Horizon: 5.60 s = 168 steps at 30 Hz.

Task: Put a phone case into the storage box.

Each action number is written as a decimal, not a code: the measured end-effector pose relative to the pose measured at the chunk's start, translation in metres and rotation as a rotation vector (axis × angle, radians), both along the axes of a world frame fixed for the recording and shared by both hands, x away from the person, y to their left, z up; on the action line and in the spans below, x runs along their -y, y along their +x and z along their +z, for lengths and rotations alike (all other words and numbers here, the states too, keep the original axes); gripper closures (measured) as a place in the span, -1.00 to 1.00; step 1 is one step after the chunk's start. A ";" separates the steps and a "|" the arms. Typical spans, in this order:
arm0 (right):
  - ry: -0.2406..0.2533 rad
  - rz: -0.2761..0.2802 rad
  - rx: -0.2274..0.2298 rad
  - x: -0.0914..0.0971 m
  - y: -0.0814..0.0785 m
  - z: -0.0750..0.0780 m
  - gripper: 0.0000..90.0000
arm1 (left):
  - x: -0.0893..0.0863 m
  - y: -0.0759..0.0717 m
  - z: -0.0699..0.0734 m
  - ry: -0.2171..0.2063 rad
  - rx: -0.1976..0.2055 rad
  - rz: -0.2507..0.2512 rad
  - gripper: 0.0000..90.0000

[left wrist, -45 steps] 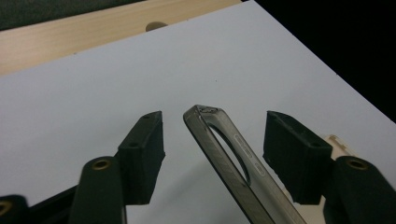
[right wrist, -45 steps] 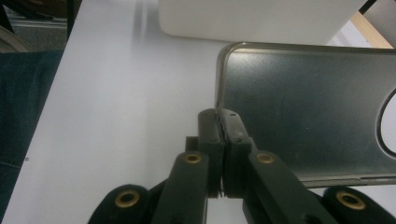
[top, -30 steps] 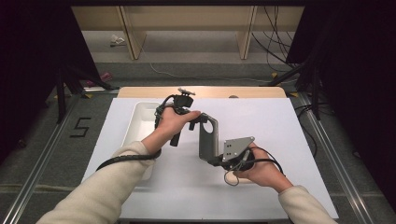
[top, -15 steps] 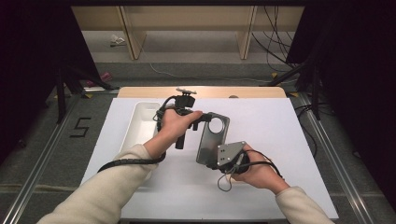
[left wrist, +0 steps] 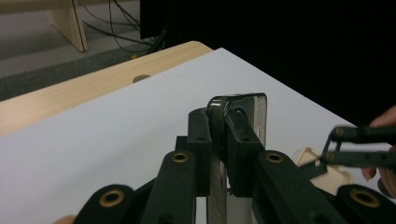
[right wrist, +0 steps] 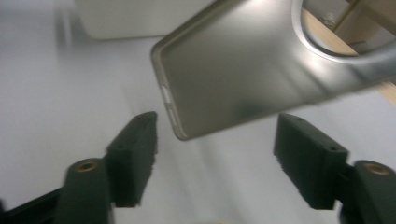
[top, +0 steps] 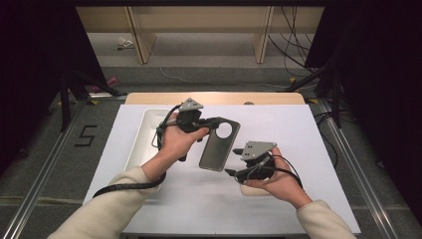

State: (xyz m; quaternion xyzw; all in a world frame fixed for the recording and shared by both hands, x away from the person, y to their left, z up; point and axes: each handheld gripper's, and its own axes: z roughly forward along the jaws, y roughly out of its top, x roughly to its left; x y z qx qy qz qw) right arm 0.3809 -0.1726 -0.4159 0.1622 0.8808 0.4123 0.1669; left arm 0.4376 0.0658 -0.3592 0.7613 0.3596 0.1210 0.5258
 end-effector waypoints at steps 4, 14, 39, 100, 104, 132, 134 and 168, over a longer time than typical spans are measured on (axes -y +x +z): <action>0.057 -0.077 -0.004 0.009 0.003 0.001 -0.54 | -0.016 -0.008 -0.004 -0.040 0.084 -0.009 0.81; 0.162 -0.179 -0.009 0.028 0.006 0.002 -0.64 | -0.046 -0.029 -0.004 -0.089 0.216 -0.009 0.81; 0.246 -0.306 0.032 0.061 -0.005 0.004 -0.64 | -0.086 -0.037 0.002 -0.136 0.274 0.055 0.81; 0.281 -0.369 0.013 0.079 -0.010 0.000 -0.64 | -0.159 -0.010 0.029 -0.183 0.325 0.161 0.81; 0.281 -0.369 0.012 0.079 -0.010 -0.001 -0.65 | -0.163 -0.003 0.028 -0.172 0.321 0.169 0.81; 0.286 -0.375 0.013 0.080 -0.010 -0.001 -0.65 | -0.186 0.034 0.025 -0.132 0.302 0.212 0.81; 0.284 -0.376 0.010 0.080 -0.010 -0.001 -0.65 | -0.188 0.039 0.025 -0.123 0.296 0.217 0.81; 0.299 -0.375 0.009 0.080 -0.010 -0.001 -0.64 | -0.189 0.083 -0.003 -0.069 0.196 0.259 0.81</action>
